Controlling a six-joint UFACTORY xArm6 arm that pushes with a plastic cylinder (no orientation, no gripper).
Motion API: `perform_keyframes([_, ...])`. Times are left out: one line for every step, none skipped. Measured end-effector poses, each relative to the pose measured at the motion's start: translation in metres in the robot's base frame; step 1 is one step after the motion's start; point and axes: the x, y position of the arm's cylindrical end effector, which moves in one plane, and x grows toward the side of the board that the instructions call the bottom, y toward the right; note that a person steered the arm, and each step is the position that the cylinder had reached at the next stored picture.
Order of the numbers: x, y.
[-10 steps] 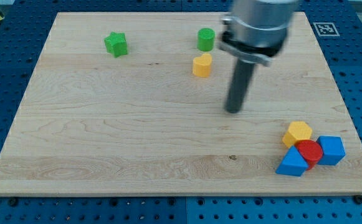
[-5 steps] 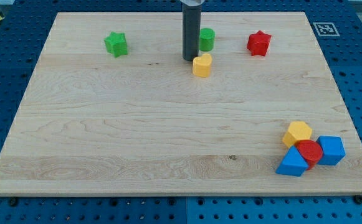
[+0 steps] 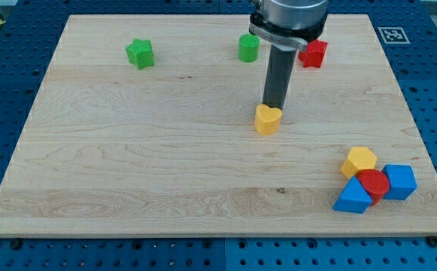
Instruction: Put the heart on the left side of hexagon
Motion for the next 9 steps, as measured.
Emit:
perform_keyframes([0.024, -0.012])
perform_keyframes([0.027, -0.045])
perform_keyframes([0.035, -0.082])
perform_keyframes([0.047, -0.074])
perform_keyframes([0.054, -0.048])
perform_keyframes([0.054, -0.017])
perform_keyframes([0.054, 0.019])
perform_keyframes([0.054, 0.045])
perform_keyframes([0.06, 0.052])
